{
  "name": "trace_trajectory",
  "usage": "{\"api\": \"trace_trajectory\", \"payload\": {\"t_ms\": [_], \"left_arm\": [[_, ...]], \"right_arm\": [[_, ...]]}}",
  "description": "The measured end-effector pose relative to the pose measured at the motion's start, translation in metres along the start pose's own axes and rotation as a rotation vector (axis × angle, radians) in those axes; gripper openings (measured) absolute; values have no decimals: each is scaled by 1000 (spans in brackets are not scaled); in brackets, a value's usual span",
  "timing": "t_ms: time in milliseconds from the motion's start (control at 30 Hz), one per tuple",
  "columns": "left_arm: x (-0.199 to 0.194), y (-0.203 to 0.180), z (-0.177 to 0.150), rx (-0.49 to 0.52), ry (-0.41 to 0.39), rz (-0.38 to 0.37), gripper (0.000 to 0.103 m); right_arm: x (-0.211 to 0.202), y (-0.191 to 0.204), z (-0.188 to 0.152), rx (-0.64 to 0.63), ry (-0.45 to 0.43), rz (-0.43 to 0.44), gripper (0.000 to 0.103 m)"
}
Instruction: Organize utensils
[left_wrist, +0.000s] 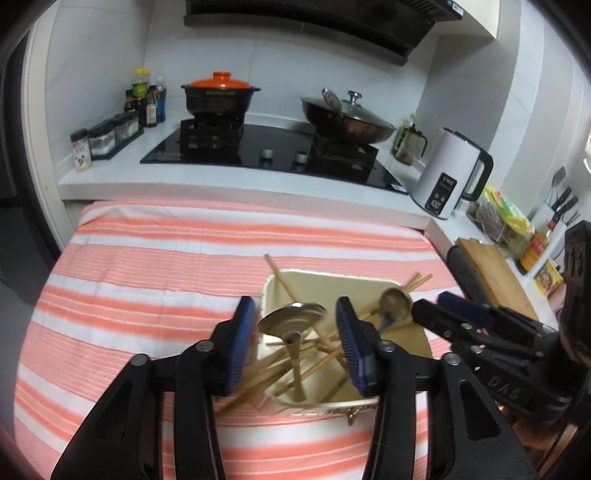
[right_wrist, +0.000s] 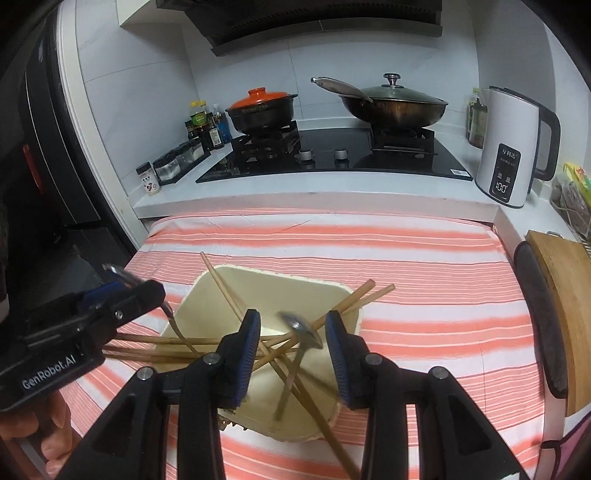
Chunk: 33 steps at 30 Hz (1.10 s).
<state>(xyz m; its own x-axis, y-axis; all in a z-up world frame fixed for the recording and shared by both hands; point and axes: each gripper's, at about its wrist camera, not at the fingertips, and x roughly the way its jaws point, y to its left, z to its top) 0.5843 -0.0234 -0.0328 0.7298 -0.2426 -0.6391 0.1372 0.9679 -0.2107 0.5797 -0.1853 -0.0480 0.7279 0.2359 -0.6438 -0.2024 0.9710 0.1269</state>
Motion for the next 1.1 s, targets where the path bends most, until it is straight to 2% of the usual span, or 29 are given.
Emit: {"api": "trace_trajectory", "payload": {"t_ms": [33,100,167,200,267,367,467,533,700,800,933,1100], "left_arm": [[-8,1,0,0,-19,4,63],[-29,1,0,5,-67,27,85],[-56,0,-3,12,-128,59,97],[-69,-1,-6,14,-151,72,101],[-94,-6,-14,23,-188,125,102],[-121,-18,-30,80,-165,100,102],[-147,-28,-55,121,-152,108,103],[-167,-34,-75,124,-177,152,103],[-212,-45,-106,126,-207,203,103],[-233,-49,-118,111,-209,245,103],[-254,-54,-130,117,-193,273,103],[-277,-54,-135,95,-200,264,103]], "right_arm": [[-6,-1,0,5,-15,3,50],[-21,-2,3,11,-48,9,52],[-43,-1,4,5,-77,16,53],[-56,1,2,-2,-92,14,59],[-78,6,-3,-26,-114,-5,67],[-108,16,-19,-53,-128,-21,69],[-133,26,-43,-68,-116,-52,80],[-152,32,-61,-70,-117,-73,82],[-208,47,-102,-71,-165,-117,91],[-235,55,-118,-65,-202,-133,103],[-259,70,-131,-99,-219,-134,103],[-284,86,-139,-138,-248,-125,103]]}}
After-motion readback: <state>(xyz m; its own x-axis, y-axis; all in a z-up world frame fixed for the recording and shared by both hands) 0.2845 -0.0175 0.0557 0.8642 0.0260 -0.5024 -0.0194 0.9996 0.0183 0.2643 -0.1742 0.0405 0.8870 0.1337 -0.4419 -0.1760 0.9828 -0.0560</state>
